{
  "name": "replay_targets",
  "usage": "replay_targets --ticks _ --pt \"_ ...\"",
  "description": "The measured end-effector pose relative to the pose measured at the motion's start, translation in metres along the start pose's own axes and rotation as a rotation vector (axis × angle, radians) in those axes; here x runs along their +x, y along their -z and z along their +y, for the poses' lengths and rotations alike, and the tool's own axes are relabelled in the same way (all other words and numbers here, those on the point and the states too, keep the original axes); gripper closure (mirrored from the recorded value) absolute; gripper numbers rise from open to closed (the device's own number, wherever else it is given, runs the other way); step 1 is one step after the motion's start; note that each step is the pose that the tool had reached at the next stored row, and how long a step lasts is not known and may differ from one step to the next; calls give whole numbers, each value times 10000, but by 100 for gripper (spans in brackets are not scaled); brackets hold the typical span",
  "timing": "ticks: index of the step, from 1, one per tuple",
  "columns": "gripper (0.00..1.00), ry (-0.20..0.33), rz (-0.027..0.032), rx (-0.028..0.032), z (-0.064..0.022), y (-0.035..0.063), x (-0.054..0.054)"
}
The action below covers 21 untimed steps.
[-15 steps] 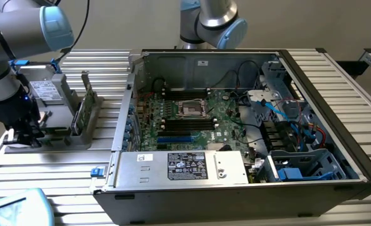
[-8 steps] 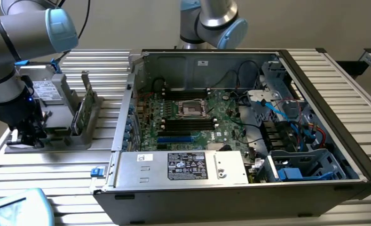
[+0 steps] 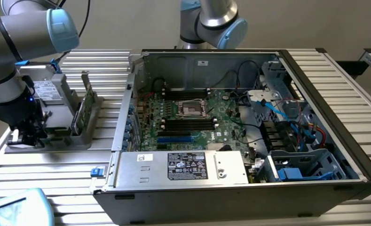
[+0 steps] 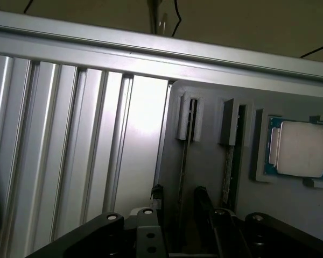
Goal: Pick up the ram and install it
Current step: 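Pick up the ram and move it above insertion slot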
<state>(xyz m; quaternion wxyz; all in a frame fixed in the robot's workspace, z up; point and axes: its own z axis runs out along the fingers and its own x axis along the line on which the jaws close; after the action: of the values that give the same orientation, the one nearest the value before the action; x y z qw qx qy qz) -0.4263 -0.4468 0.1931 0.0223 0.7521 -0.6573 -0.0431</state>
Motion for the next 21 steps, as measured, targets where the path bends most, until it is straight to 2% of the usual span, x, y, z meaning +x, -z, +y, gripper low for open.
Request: replay_targets --ticks 9,11,13,14,15,21 --pt "63 -2 -1 -2 -1 0 0" --pt "66 -3 -1 -3 0 0 0" --pt "78 -5 -1 -3 -1 0 0" --pt "78 -7 -3 -2 0 0 0" --pt "84 -8 -1 -2 -1 0 0" --pt "86 -13 -2 -2 -1 0 0"
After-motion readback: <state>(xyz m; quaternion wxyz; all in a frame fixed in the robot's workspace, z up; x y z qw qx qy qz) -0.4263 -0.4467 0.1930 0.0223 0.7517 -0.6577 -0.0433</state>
